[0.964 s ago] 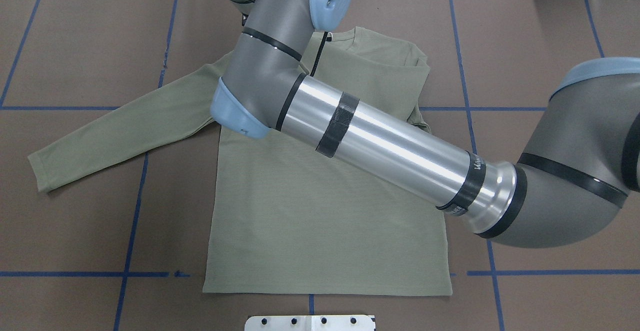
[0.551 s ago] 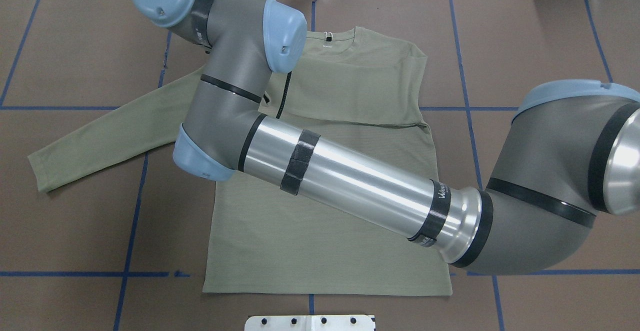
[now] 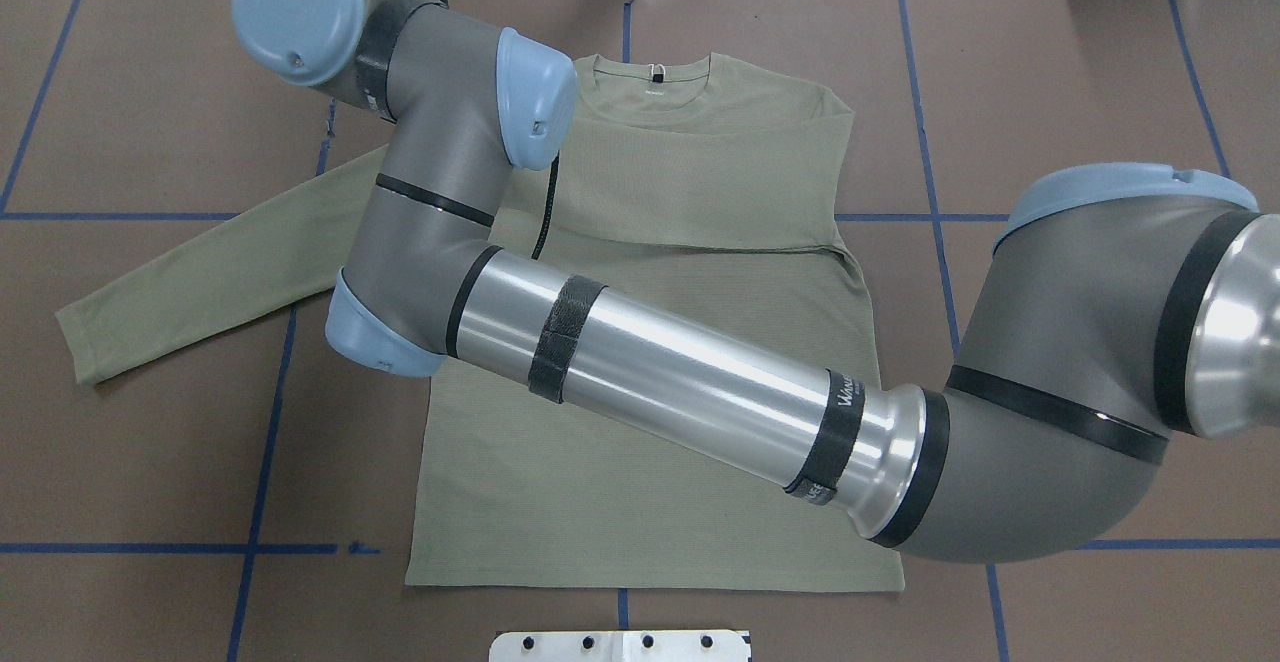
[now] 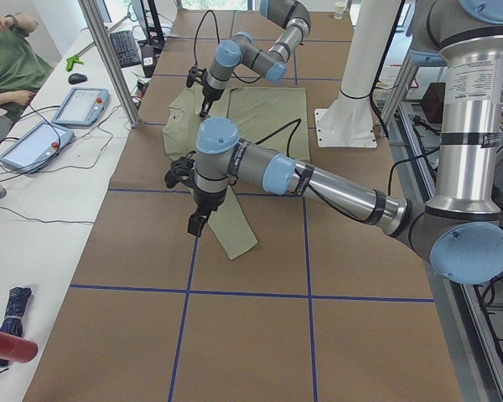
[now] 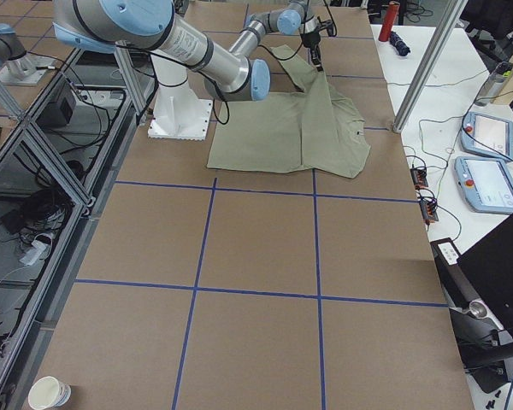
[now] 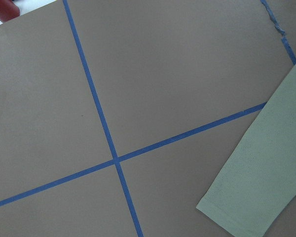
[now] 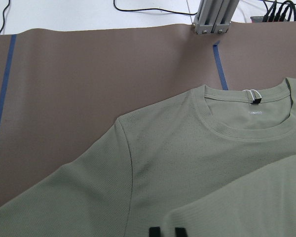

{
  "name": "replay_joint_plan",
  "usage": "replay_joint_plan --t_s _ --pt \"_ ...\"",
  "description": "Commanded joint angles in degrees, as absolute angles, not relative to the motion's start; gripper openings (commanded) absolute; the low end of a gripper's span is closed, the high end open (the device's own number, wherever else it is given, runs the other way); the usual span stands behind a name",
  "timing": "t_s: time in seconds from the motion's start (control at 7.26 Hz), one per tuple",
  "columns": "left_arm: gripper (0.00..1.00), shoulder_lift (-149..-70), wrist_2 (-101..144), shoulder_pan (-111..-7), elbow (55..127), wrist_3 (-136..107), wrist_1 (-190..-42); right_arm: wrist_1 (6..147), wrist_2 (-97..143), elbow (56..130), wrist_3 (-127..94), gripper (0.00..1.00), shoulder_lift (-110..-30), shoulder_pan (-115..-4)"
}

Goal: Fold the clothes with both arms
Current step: 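Fold the held sleeve across the shirt chest toward the other sleeve with right gripper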

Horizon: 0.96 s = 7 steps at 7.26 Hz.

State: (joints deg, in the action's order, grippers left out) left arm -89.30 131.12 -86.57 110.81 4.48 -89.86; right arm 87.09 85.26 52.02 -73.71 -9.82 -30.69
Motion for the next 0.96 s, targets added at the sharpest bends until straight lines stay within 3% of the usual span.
replay_joint_plan --t_s 0.0,0.14,0.55,0.83 --pt "1.00 -89.30 131.22 -86.57 110.74 4.48 -89.91 85.70 83.94 50.72 -74.00 0.71 -9.76 -30.32" --pt "1.00 -89.38 131.13 -86.57 110.74 4.48 -89.83 83.52 83.41 49.41 -74.00 1.00 -9.76 -30.32" --pt "1.00 -93.34 134.70 -86.22 104.35 3.09 -97.62 83.76 96.08 49.57 -72.88 1.00 -12.02 -35.91" --pt "1.00 -92.03 137.19 -85.61 103.71 0.35 -105.77 88.72 106.74 54.19 -63.77 1.00 -16.76 -42.51"
